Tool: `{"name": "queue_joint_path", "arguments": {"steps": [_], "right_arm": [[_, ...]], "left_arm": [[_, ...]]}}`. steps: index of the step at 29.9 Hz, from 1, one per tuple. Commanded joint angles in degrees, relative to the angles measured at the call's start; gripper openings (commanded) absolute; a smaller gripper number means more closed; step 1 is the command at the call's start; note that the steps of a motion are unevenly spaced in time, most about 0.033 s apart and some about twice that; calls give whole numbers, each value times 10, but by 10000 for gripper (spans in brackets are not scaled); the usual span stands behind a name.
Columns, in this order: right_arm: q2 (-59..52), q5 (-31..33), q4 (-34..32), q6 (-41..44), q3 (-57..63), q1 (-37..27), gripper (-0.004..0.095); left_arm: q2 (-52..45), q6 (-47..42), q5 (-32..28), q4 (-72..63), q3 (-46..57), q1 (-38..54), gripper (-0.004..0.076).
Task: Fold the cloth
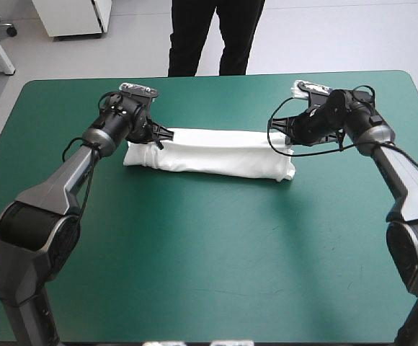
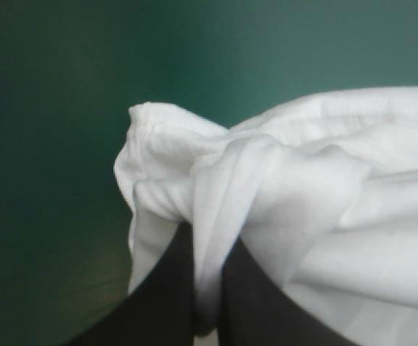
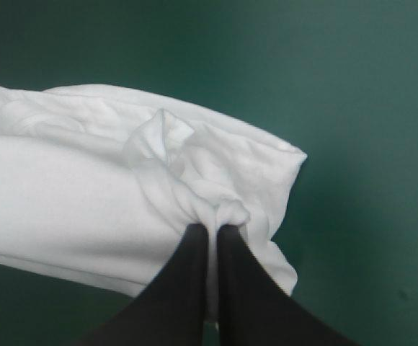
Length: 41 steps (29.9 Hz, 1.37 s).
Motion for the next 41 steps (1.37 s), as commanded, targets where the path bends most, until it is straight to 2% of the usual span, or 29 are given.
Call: {"name": "queue_joint_path", "arguments": {"steps": [1, 8, 10, 11, 13, 15, 17, 20, 22, 25, 27, 29, 31, 41], "right_arm": [[4, -16, 4, -12, -42, -9, -17], [48, -6, -1, -23, -59, -12, -10], [54, 1, 2, -53, -59, -12, 58], [57, 5, 2, -63, -59, -12, 114], [58, 9, 2, -66, -59, -12, 323], [58, 9, 5, -63, -62, -12, 560], [58, 21, 6, -64, -72, -12, 697], [50, 42, 4, -64, -90, -12, 658], [40, 53, 0, -65, -102, -12, 597], [17, 61, 0, -65, -109, -12, 523], [0, 63, 0, -65, -109, -12, 495], [-12, 71, 0, -64, -109, -12, 486], [-22, 79, 0, -64, -109, -12, 486], [-28, 96, 2, -59, -109, -12, 485]], "left_arm": [[8, -20, -29, 15, -41, 1, -9], [44, -30, -34, 7, -49, 1, -9], [44, -48, -44, 9, -49, 1, -6], [44, -50, -53, 10, -49, 1, 5], [44, -31, -62, 8, -50, 1, 66], [44, 8, -48, -40, -54, 1, 180], [44, 38, -25, -67, -61, 1, 292], [35, 35, 6, -65, -76, 0, 408], [26, 36, 21, -57, -87, 0, 427], [1, 36, 28, -54, -100, 0, 425], [-17, 36, 16, -61, -105, 0, 376], [-30, 36, 6, -66, -105, -1, 243], [-40, 36, -8, -71, -105, -7, 18], [-28, 98, -61, -172, -106, -65, -9]]}}
